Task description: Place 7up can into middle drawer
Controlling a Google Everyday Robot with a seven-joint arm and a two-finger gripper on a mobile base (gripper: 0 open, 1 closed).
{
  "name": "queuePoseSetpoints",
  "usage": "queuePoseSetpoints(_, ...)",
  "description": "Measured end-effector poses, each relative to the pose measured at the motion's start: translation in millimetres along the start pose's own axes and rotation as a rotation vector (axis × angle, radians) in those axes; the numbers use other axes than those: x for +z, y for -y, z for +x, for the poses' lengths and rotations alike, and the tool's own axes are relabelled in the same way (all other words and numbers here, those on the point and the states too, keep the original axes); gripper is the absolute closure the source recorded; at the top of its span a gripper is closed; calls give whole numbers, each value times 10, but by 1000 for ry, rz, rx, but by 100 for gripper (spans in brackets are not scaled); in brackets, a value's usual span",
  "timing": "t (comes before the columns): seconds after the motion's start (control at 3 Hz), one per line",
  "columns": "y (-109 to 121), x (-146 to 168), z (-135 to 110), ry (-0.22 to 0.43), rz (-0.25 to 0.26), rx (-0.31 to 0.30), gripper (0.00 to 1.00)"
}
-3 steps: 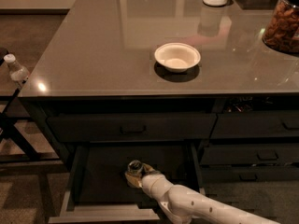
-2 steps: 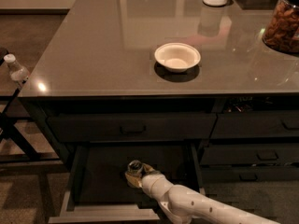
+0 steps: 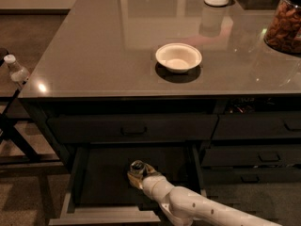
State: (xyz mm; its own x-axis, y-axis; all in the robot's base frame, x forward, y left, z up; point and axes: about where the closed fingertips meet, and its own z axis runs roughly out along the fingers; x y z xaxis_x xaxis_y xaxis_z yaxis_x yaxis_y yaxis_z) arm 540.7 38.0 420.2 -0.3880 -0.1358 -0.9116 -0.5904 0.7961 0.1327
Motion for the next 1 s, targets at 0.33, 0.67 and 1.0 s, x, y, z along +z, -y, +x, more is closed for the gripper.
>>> queuePoseSetpoints(0.33, 0, 0, 0, 0, 0, 0, 12)
queuePoseSetpoints(0.67, 0, 0, 0, 0, 0, 0, 0)
queuePoseSetpoints(1.0, 0, 0, 0, 0, 0, 0, 0)
